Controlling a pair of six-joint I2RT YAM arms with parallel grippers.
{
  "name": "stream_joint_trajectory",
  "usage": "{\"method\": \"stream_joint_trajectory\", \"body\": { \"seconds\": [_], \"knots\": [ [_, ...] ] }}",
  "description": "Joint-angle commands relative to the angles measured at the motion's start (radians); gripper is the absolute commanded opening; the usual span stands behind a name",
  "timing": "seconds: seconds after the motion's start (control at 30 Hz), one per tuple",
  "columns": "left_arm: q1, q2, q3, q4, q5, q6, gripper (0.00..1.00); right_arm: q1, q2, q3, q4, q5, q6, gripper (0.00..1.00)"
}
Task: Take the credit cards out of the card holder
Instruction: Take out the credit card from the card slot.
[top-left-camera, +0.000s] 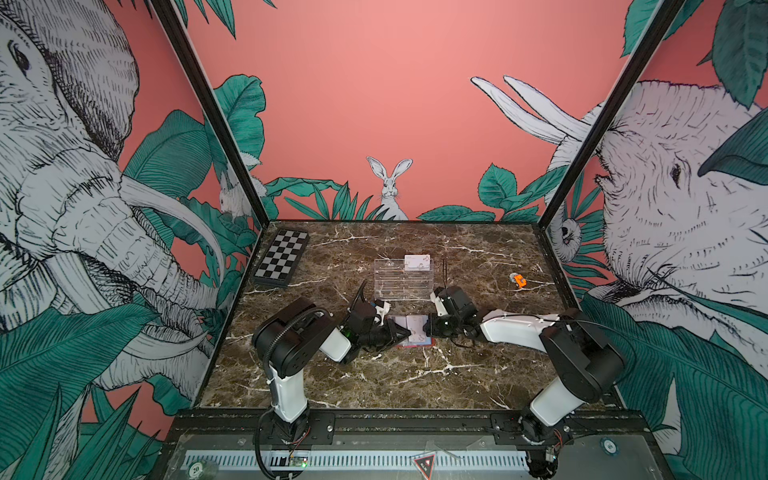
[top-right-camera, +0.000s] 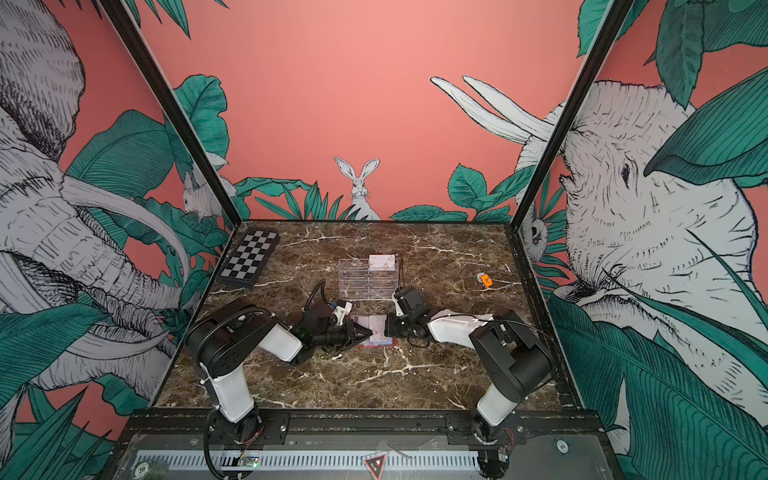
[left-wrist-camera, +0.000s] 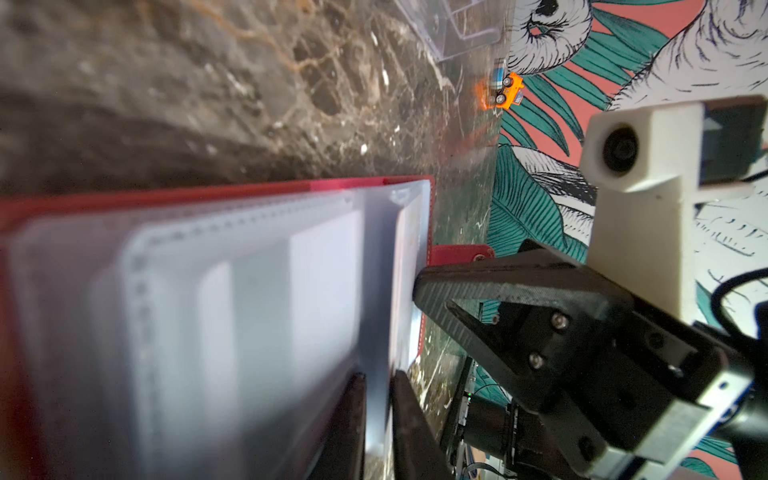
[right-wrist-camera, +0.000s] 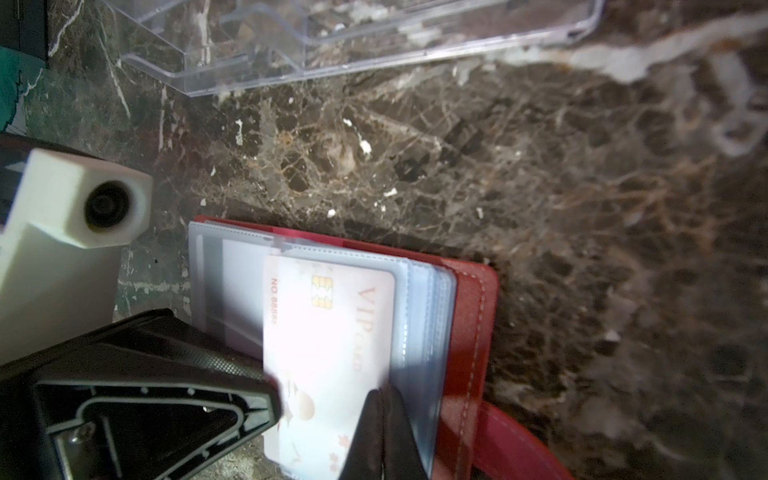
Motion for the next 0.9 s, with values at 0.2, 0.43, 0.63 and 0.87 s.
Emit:
{"method": "stream_joint_trajectory", "body": {
  "seconds": [0.2, 0.43, 0.63, 0.87],
  "knots": [
    [-0.004, 0.027, -0.002, -0.043, -0.008, 0.014, 0.04, 0.01, 0.028, -0.022, -0.047, 0.008, -0.004, 0.0],
    [-0.005, -0.011, -0.044, -0.047, -0.036, 0.017, 0.0, 0.01, 0.029, -0.039, -0.032, 0.012, 0.01, 0.0],
    [0.003, -0.043, -0.081, -0.065, -0.062, 0.021, 0.0, 0.009, 0.025, -0.041, -0.038, 0.016, 0.007, 0.0],
    [0.007, -0.042, -0.08, -0.055, -0.058, 0.021, 0.0, 0.009, 0.031, -0.04, -0.036, 0.008, 0.007, 0.0]
  ]
}}
